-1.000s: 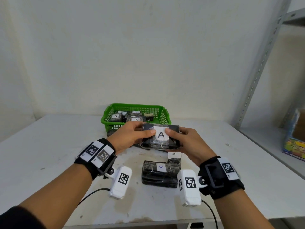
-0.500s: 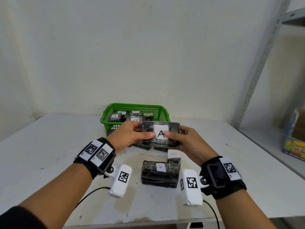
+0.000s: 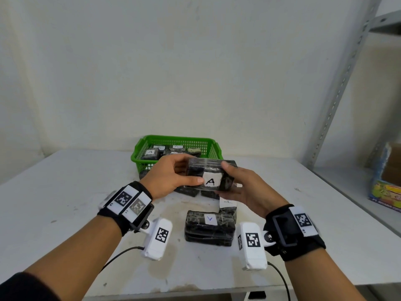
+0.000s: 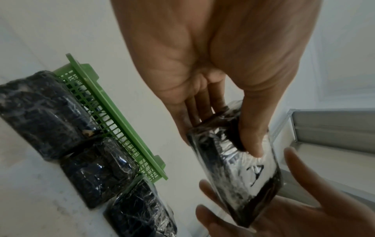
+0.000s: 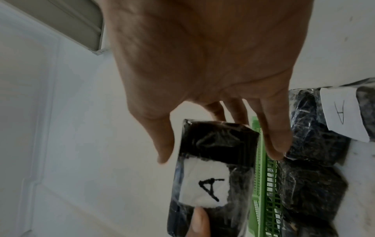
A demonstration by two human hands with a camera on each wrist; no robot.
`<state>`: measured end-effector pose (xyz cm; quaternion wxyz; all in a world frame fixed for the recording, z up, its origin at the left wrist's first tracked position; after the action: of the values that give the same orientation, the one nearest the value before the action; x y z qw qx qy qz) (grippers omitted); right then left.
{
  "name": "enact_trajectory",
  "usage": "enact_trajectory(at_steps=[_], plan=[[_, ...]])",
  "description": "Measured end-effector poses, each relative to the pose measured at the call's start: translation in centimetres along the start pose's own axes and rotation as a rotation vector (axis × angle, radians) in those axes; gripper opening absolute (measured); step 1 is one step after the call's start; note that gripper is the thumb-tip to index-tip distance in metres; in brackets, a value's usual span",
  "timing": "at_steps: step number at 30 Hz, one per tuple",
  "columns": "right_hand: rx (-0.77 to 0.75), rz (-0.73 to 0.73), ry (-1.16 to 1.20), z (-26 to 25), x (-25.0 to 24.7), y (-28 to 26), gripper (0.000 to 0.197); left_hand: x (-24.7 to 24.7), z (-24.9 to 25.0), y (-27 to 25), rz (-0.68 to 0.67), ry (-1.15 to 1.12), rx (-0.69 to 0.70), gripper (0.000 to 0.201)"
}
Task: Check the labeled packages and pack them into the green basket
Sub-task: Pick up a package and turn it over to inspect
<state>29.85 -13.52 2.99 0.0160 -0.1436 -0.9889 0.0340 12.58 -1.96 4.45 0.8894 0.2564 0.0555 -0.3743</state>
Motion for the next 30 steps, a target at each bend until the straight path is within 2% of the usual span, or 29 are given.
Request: enact_trajectory(at_steps=[3, 6, 8, 10, 12, 15, 17, 22, 27, 30], plan=[[0.098, 0.012, 0.118, 0.1, 0.1, -0.3, 0.042, 0.1, 0.2, 0.0, 0.008, 0.002, 0.034, 0.052], [0.068, 0.015, 0.201, -0.1, 0.0, -0.3, 0.034, 0.3, 0.2, 0.0, -0.008, 0.022, 0.031, 0.055], [0.037, 0.007, 0.230, -0.3, -0.1, -0.1, 0.030, 0.7, 0.1, -0.1, -0.069, -0.026, -0.038, 0.055], [0.021, -0.002, 0.213, -0.3, -0.1, 0.0, 0.032, 1.3, -0.1, -0.2, -0.105, -0.172, -0.143, 0.052], [0.014, -0.012, 0.187, -0.1, -0.2, 0.2, 0.038, 1.4, -0.4, -0.1, -0.059, -0.279, -0.214, 0.051], [0.009, -0.028, 0.127, 0.2, -0.2, 0.5, 0.059, 1.2, -0.9, 0.2, -0.022, -0.284, -0.230, 0.058], [-0.006, -0.028, 0.070, 0.3, -0.1, 0.7, 0.067, 1.3, -1.0, 0.2, -0.055, -0.250, -0.224, 0.062], [-0.067, 0.032, 0.048, 0.6, -0.3, 0.6, 0.057, 1.7, -0.8, 0.1, -0.098, -0.328, -0.262, 0.054], [-0.047, -0.032, 0.126, 0.8, -0.4, 0.7, 0.055, 1.0, -0.8, 0.5, -0.028, -0.286, -0.250, 0.037], [-0.059, -0.048, 0.150, 0.6, -0.8, 0.7, 0.053, 0.8, -0.8, 0.3, -0.055, -0.333, -0.237, 0.047]])
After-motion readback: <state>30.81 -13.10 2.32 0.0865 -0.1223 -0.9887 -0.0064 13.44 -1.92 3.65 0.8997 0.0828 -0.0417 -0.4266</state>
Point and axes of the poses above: each hand's wrist, its own y-axis towards the middle knuckle, its own x-axis out of the palm, z = x × y, the point moved 4 cm from there along y, towards the middle knuckle, and after that the axes turned 5 degrees about x, right-handed, at the moved point
